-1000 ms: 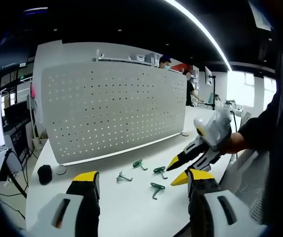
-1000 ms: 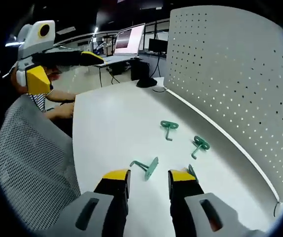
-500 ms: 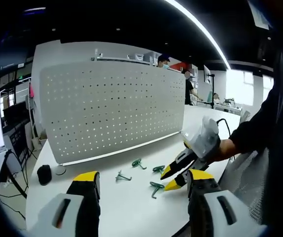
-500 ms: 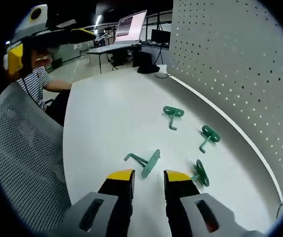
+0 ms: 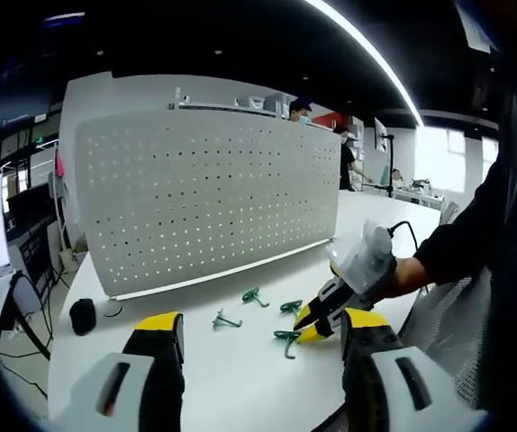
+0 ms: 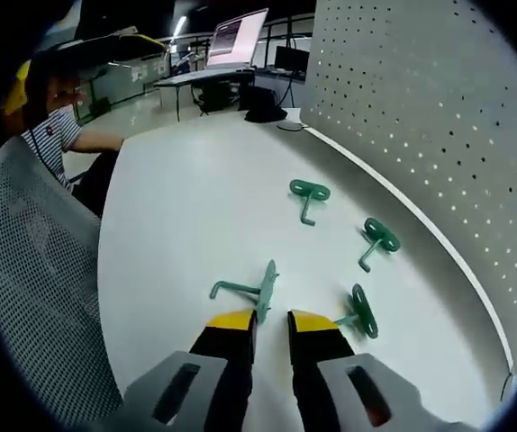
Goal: Insert the hook assembly into the mounting plate slot until the hook locks in place.
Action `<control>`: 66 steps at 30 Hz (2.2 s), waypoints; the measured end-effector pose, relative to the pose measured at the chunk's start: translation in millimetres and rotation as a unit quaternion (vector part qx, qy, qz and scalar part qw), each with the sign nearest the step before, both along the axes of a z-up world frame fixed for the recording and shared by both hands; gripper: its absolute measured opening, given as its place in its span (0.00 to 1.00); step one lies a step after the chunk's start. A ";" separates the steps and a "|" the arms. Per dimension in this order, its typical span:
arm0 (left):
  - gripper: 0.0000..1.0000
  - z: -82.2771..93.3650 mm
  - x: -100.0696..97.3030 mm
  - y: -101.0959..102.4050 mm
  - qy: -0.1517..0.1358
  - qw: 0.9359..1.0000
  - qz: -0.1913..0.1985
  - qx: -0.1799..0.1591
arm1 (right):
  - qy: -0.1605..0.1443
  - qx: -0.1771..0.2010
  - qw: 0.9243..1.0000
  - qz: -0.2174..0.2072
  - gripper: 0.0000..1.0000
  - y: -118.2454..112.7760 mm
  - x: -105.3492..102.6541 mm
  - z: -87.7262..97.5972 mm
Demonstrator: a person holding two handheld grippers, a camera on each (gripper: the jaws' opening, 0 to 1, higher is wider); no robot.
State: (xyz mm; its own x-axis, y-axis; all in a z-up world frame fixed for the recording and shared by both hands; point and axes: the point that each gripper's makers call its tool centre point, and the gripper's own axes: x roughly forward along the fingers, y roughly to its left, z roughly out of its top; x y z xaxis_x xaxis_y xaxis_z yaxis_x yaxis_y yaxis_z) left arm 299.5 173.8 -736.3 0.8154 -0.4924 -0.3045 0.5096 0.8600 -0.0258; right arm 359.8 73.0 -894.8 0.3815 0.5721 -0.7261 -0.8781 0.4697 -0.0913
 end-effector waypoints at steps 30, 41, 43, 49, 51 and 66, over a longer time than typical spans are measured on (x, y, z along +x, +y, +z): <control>0.71 -0.4 0.4 -6.9 0.003 1.000 -0.011 0.002 | -0.016 0.003 1.000 0.013 0.00 -2.0 0.4 14.7; 0.71 -0.4 -1.2 -11.4 0.004 1.000 -0.016 0.002 | -0.024 0.003 1.000 0.013 0.00 -2.9 -0.1 23.5; 0.71 -0.1 -1.5 -11.8 0.003 1.000 -0.016 0.003 | -0.025 0.004 1.000 0.013 0.00 -2.5 0.0 25.8; 0.71 1.2 -1.6 -13.3 0.001 1.000 -0.016 0.002 | -0.029 0.009 0.999 0.011 0.00 -1.4 2.5 31.8; 0.71 0.8 -2.1 -13.9 0.002 1.000 -0.016 0.003 | -0.030 0.012 0.999 0.011 0.00 -0.2 2.6 33.3; 0.70 1.7 -2.1 -15.6 0.000 1.000 -0.019 0.001 | -0.024 0.023 0.999 0.002 0.00 2.3 4.0 43.7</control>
State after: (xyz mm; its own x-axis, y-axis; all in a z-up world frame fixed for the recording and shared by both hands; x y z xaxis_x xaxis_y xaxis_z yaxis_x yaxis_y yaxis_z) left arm 297.4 158.1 -734.6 0.7960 -0.5228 -0.3050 0.5423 0.8398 -0.0241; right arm 363.7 75.2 -851.1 0.4127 0.6058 -0.6802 -0.8753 0.4704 -0.1121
